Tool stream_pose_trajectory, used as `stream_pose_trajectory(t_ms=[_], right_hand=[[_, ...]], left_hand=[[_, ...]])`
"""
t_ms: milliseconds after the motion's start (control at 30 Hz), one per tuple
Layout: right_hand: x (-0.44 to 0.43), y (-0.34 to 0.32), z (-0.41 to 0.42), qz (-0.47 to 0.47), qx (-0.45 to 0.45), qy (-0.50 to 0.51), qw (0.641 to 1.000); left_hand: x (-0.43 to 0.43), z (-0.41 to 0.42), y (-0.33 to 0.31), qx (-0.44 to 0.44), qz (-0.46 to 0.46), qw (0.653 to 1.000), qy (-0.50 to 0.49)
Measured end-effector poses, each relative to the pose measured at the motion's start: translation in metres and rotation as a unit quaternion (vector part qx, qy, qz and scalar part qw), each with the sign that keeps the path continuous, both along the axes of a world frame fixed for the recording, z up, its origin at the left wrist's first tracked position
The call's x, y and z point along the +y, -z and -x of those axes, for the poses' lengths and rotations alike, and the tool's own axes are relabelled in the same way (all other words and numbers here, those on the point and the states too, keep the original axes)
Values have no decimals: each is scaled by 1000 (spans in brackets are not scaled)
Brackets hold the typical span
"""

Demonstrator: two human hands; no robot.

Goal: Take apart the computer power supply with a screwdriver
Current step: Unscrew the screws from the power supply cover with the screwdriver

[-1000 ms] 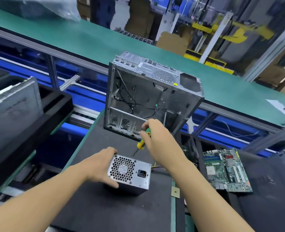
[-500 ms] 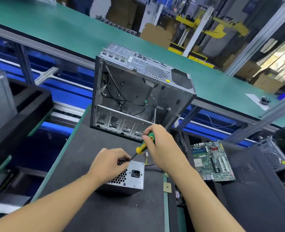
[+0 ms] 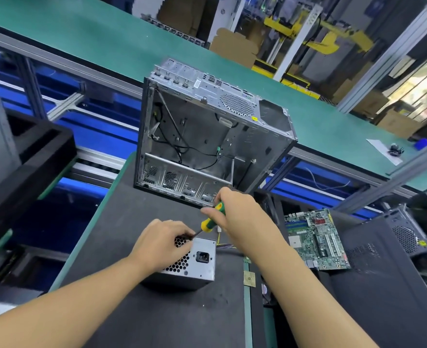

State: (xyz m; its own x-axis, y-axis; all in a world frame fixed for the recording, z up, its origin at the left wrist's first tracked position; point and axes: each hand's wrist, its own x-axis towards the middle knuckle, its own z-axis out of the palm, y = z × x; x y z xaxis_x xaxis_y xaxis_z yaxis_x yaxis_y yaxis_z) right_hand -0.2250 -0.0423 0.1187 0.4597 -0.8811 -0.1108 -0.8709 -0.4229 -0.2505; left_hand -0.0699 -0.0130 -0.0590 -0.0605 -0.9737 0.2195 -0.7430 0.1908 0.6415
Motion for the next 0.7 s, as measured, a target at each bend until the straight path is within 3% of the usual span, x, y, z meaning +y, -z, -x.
stream_pose_trajectory(t_ms=[100,167,300,533,700], right_hand=[[2,3,-4,110,97,-24,989],[3,2,-11,129,100,-43,986],[0,-3,-16,33,67,-87,993],[-9,-25,-2,-106,43,-62,991],[-2,-12,-18,47,85,-48,994]], left_hand=[[0,3,-1,-62,-27,997,24],[0,6,-2,-105,-38,994,16],[-2,13,2,-205,-71,976,-10],[-9,12,3,-246,-93,965,5],[-8,13,1,-249,-90,964,1]])
